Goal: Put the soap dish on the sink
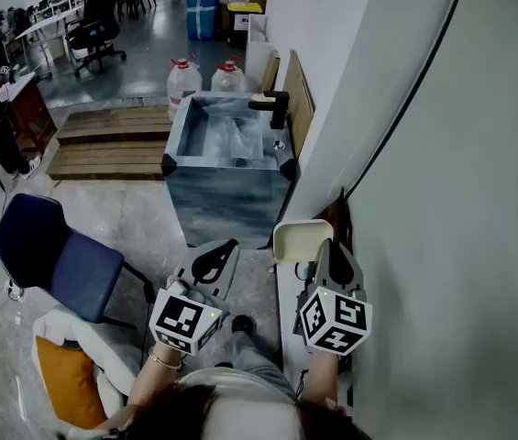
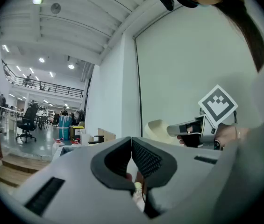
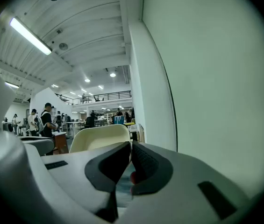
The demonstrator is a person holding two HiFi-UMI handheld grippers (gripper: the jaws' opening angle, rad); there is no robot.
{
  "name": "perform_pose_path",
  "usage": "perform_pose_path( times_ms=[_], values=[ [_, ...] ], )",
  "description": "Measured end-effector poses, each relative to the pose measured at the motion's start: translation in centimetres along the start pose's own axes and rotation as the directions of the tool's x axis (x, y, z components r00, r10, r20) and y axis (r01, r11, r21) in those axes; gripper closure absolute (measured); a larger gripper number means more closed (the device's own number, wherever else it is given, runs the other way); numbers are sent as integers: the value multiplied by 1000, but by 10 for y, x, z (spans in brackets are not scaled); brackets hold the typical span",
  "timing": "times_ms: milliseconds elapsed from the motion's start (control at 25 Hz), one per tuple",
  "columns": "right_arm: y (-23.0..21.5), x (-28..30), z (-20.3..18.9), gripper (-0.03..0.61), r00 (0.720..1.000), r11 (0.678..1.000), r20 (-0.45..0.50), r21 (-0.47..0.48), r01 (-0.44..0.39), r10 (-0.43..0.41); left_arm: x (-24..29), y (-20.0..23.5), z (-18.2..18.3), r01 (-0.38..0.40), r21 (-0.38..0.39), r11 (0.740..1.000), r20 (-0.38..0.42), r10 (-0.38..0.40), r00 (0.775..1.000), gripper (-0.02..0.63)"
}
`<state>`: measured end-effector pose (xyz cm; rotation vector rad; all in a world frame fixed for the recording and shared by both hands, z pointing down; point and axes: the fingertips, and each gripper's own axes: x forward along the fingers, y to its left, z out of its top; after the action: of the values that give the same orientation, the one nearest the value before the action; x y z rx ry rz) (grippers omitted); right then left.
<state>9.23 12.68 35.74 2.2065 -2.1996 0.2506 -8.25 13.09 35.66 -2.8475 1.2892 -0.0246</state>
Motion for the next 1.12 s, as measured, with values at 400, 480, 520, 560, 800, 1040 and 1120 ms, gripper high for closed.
perform_pose_path(
  times_ms=[400,480,520,560,800,1040,1120],
  values=[
    [-12,57,3,541,1000,1000,5,7,-25,25,59,22,0,2,13,1000,-4,-2,1000,604],
    [-16,68,4,541,1000,1000,1,13,-29,29,70,25,-1,4,17,1000,-8,-4,1000,604],
    [-18,73,4,541,1000,999,-1,16,-31,31,76,27,-1,5,19,1000,-10,-4,1000,604],
    [-20,79,4,541,999,999,-4,16,-34,34,81,28,-1,4,20,1000,-11,-4,1000,604],
    [-25,105,10,541,998,998,-9,12,-58,58,105,37,4,-8,31,999,-14,8,1000,604],
    [-33,131,12,541,997,997,-9,10,-81,81,130,45,8,-31,48,998,-10,31,999,604],
    [-37,137,13,541,996,996,-9,10,-87,87,136,45,8,-31,49,998,-18,32,999,604]
  ],
)
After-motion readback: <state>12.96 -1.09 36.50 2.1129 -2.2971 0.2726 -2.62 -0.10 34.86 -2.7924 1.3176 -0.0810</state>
